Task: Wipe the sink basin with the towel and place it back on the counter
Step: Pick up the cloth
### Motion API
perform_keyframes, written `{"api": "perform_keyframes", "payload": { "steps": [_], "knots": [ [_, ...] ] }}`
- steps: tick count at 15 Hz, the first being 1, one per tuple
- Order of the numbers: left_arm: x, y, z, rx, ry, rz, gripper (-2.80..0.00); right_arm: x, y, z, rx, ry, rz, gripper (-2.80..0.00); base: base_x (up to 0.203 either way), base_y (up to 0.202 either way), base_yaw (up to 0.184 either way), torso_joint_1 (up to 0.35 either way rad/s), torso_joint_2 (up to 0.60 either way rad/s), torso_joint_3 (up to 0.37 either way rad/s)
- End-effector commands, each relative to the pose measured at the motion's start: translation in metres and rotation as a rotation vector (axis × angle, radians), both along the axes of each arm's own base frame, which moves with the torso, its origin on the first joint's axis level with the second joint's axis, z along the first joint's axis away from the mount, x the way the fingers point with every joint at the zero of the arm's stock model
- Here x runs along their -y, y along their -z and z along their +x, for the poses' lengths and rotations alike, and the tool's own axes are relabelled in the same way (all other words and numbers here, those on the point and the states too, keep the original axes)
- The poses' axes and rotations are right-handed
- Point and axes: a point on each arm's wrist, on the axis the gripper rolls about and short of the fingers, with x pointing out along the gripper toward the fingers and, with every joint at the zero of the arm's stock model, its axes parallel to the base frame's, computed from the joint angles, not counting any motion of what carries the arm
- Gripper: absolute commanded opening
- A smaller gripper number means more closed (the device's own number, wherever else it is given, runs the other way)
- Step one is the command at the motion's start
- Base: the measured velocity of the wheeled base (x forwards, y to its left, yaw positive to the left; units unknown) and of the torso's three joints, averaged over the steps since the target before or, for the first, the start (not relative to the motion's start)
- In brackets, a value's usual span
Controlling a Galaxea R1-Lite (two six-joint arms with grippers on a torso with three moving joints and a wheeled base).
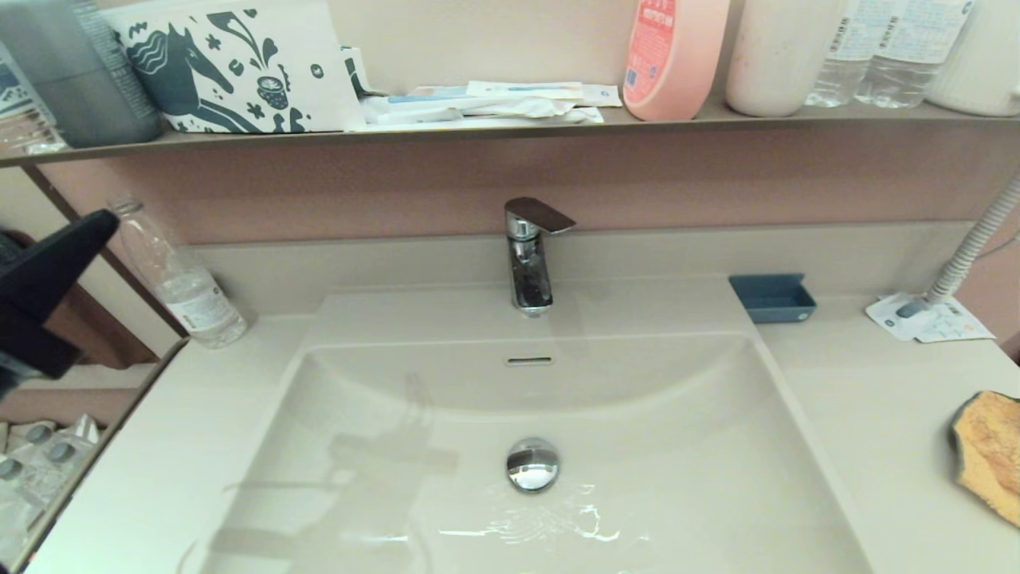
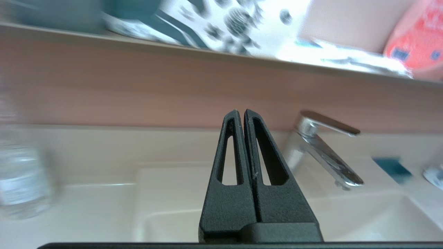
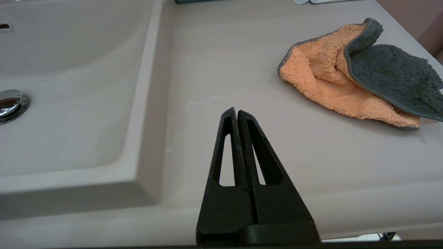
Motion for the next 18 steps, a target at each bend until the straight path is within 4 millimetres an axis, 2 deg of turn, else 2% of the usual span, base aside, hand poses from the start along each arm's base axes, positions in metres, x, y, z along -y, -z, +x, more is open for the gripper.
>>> {"api": "perform_keyframes", "payload": {
  "steps": [1,4,8,15,18],
  "knots": [
    [-0.018,0.005,-0.042,0.113,-0.099,-0.031,-2.80,0.000,0.000,0.000,0.000,0.000,0.000,-2.80,0.000,0.000,0.000,0.000,0.00,0.000],
    [-0.027,0.026,-0.079,0.154,-0.208,-0.033,-2.80,0.000,0.000,0.000,0.000,0.000,0.000,-2.80,0.000,0.000,0.000,0.000,0.00,0.000],
    [-0.028,0.066,-0.110,0.071,-0.240,-0.020,-2.80,0.000,0.000,0.000,0.000,0.000,0.000,-2.80,0.000,0.000,0.000,0.000,0.00,0.000],
    [-0.026,0.130,-0.135,-0.100,-0.176,0.031,-2.80,0.000,0.000,0.000,0.000,0.000,0.000,-2.80,0.000,0.000,0.000,0.000,0.00,0.000],
    [-0.026,0.152,-0.128,-0.188,-0.161,0.051,-2.80,0.000,0.000,0.000,0.000,0.000,0.000,-2.80,0.000,0.000,0.000,0.000,0.00,0.000]
  ]
}}
